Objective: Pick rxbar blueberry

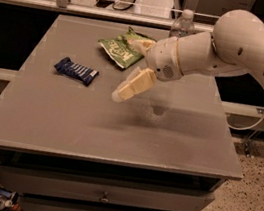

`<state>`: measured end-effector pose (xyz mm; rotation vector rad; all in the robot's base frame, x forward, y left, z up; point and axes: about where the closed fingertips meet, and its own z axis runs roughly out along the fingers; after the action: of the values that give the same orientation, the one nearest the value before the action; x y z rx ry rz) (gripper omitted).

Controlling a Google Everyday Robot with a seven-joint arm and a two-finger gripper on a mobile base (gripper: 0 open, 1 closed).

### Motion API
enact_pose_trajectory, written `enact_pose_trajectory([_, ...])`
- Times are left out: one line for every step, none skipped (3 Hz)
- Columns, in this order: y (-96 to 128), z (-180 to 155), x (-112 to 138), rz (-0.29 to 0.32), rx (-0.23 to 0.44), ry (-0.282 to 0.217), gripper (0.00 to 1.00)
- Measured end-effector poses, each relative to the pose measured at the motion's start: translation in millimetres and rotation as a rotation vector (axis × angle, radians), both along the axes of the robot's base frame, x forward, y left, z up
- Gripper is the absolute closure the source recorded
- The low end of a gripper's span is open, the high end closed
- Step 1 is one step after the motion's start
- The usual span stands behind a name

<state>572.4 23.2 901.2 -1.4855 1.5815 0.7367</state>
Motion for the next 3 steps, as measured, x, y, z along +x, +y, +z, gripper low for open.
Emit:
enact_pose_trajectory([44.2,-30.9,21.6,0.031,0.010,0.013,0.00])
enact_pose_trajectory([77.3,-57.9,37.4,0.048,0.026,0.028,0.00])
enact_pose_trajectory([97.8,-71.1,44.7,0.059,0.054,0.031,0.00])
